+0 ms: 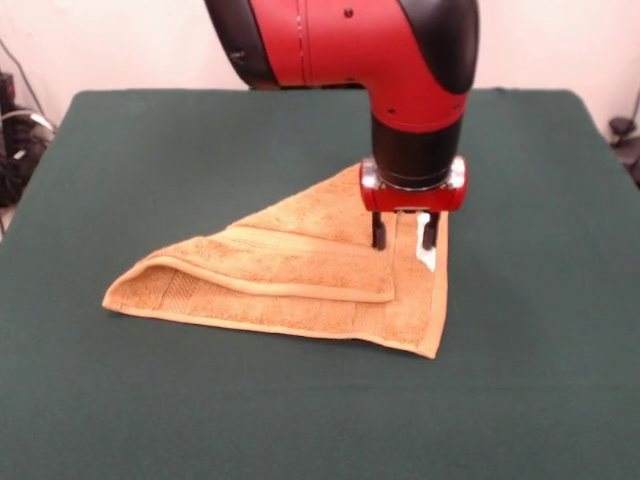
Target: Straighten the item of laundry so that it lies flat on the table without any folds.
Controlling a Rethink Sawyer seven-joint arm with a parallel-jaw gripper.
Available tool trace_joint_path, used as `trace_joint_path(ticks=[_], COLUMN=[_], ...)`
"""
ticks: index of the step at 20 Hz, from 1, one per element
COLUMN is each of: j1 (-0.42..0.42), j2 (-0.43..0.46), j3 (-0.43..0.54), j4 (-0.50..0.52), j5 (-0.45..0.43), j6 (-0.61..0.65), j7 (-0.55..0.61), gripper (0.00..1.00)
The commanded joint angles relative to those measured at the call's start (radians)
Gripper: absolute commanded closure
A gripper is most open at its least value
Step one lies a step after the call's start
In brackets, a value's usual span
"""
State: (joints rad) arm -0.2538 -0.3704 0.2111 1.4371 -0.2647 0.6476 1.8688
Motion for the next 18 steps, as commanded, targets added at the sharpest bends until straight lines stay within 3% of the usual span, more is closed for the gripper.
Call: trace_joint_path(ticks=[1,18], j1=[0.05,0.065], j2=[0.096,0.093], j3=[-0.018,-0.053], j4=[-0.006,-0.004], j5=[0.001,0.001], j6=[0.02,-0.002], j7=[0.113,0.127], gripper=[0.0,0.0])
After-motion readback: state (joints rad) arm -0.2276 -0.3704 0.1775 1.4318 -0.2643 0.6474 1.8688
